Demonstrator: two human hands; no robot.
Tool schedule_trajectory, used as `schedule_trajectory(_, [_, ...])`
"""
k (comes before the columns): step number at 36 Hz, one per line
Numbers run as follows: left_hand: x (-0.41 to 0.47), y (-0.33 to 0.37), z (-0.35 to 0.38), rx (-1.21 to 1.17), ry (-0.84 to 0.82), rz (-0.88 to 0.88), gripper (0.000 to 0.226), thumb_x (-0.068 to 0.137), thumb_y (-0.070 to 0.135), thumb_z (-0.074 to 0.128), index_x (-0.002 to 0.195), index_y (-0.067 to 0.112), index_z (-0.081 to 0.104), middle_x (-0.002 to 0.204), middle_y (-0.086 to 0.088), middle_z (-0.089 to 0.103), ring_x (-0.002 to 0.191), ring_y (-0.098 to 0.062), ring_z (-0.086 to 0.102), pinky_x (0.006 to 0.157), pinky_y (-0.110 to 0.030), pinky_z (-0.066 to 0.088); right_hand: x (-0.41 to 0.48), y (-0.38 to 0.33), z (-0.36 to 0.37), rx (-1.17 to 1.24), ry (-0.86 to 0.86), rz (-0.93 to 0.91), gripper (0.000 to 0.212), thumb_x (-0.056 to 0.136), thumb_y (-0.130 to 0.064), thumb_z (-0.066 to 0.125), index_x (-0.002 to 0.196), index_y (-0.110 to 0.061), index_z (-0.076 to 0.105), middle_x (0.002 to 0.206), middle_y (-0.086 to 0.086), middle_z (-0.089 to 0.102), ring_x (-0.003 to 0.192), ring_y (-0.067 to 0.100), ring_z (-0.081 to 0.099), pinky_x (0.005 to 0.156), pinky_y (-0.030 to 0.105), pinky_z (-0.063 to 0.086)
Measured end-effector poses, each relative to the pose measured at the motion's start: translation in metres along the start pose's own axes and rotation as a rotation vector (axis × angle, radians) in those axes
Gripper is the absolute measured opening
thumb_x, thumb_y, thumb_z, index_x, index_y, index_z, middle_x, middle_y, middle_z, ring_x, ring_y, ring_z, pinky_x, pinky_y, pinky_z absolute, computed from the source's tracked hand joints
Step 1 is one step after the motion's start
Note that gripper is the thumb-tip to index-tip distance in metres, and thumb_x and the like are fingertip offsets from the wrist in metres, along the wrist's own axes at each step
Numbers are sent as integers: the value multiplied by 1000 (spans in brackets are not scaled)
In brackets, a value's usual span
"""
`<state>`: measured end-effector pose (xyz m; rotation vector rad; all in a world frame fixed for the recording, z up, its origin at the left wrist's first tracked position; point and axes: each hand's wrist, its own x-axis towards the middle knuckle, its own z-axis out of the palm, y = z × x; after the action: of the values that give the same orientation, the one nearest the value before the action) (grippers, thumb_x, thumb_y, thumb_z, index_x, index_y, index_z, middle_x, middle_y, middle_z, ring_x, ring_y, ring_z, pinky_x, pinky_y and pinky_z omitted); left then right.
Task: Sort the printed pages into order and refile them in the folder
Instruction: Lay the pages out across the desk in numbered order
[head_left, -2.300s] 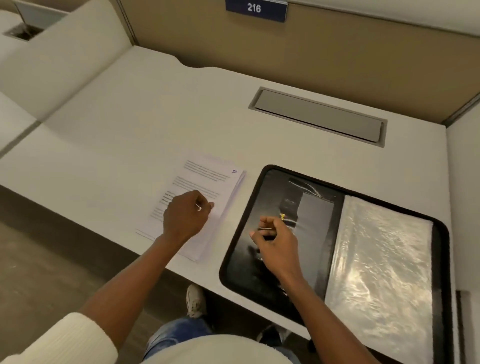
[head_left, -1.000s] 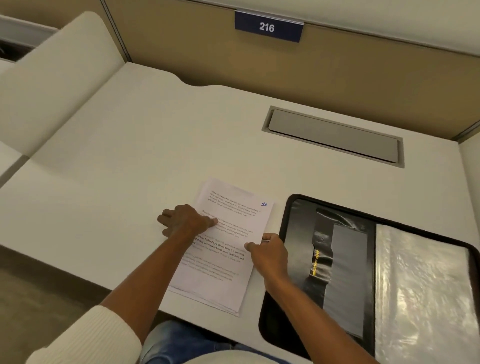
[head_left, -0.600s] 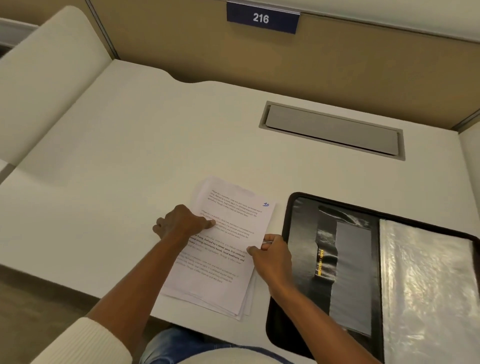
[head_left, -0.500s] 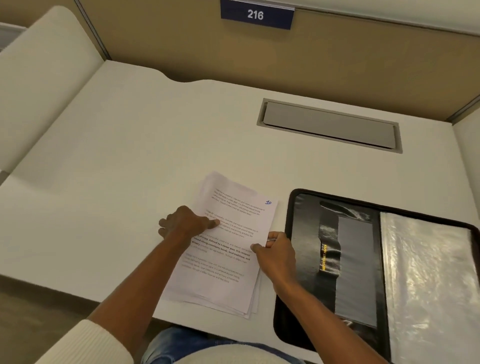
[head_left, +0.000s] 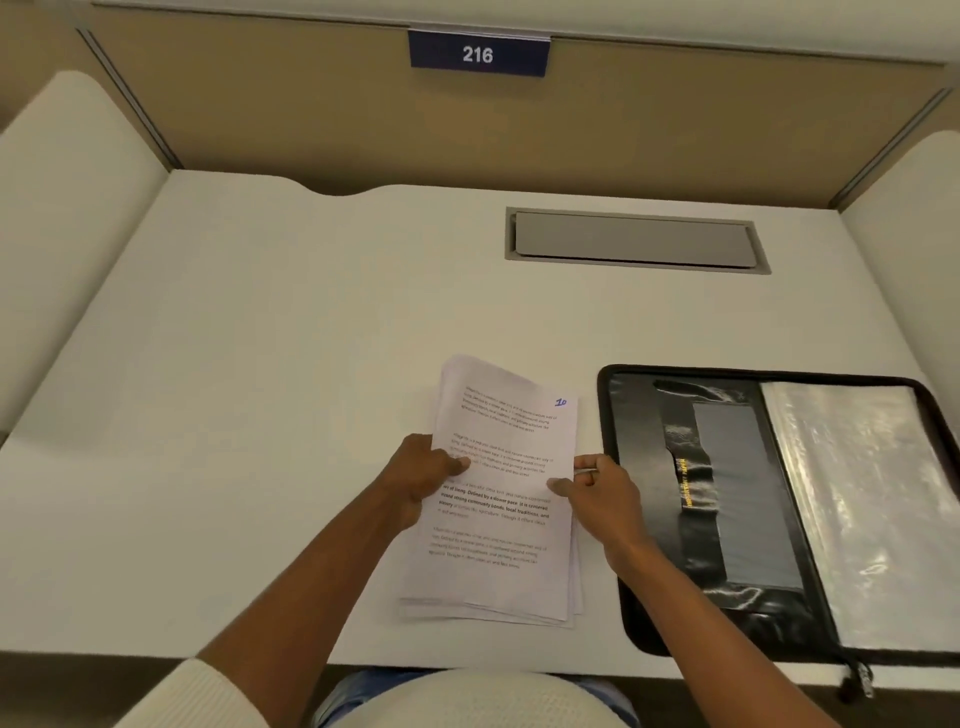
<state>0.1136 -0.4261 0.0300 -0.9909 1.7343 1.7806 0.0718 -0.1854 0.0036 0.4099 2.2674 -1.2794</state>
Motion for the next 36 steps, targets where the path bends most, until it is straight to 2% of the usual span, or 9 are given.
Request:
schedule_trajectory(2, [-3,0,-2,-3,-27,56,25,99,4,70,124,5,71,107,-14,80,98,-37,78,89,-63,61,-3,-3,-4,71,7,14,34,89,-24,84,113,-20,60,111,-1,72,96,15,70,81,33,59])
schedule_trajectory(8, [-23,21,-15,-87,-131,271,27,99,5,70,126,6,72,117,-15,78,106,-38,76,95,-60,59,-7,-20,-14,383,-4,-36,69,81,-16,89,137,-22,50,123,0,71,105,21,73,87,42,62])
schedule_trajectory(11, [-35,36,-17,-101,-88,402,27,97,6,72,124,6,72,116,-12,79,106,-37,76,92,-55,62,-13,-41,-23,510,-93,-155,56,83,1,81,131,-16,59,117,1,78,104,22,76,90,48,62])
schedule_trajectory(14, [-44,48,-12,-66,41,549,26,97,7,73,123,10,73,112,-4,80,102,-28,78,89,-50,63,-19,-63,-28,533,-85,-263,42,83,12,75,117,-11,70,112,1,79,103,25,76,83,42,63])
schedule_trajectory(20, [-50,60,-6,-75,246,765,31,96,2,73,125,12,72,110,10,80,102,-13,75,83,-23,60,-28,-92,-26,581,24,-460,52,82,22,68,106,-24,72,104,-7,79,100,14,73,81,27,62])
schedule_trajectory(25, [-50,54,-7,-118,286,798,31,94,-2,75,119,16,74,109,9,80,103,-14,75,90,-31,62,-29,-97,-24,583,16,-509,59,83,23,66,97,-33,73,96,-14,79,96,8,73,81,25,62])
schedule_trajectory(30, [-41,38,-10,-143,307,783,53,84,-1,85,126,26,66,118,9,76,114,-11,68,96,-25,57,-23,-86,-17,577,-15,-496,58,77,22,72,102,-30,76,102,-3,78,103,19,73,90,40,62])
schedule_trajectory(32, [-36,32,-11,-132,310,760,54,84,-4,83,126,26,67,117,9,75,114,-12,68,93,-23,56,-21,-83,-15,577,-15,-526,64,76,24,71,96,-36,79,103,-2,77,103,19,71,85,37,62])
schedule_trajectory(36, [-24,22,-7,-107,339,710,45,92,-4,73,125,26,69,116,14,75,112,-4,67,91,-22,53,-16,-81,-13,546,-51,-563,58,82,25,66,99,-30,78,101,-7,75,97,10,70,77,27,58])
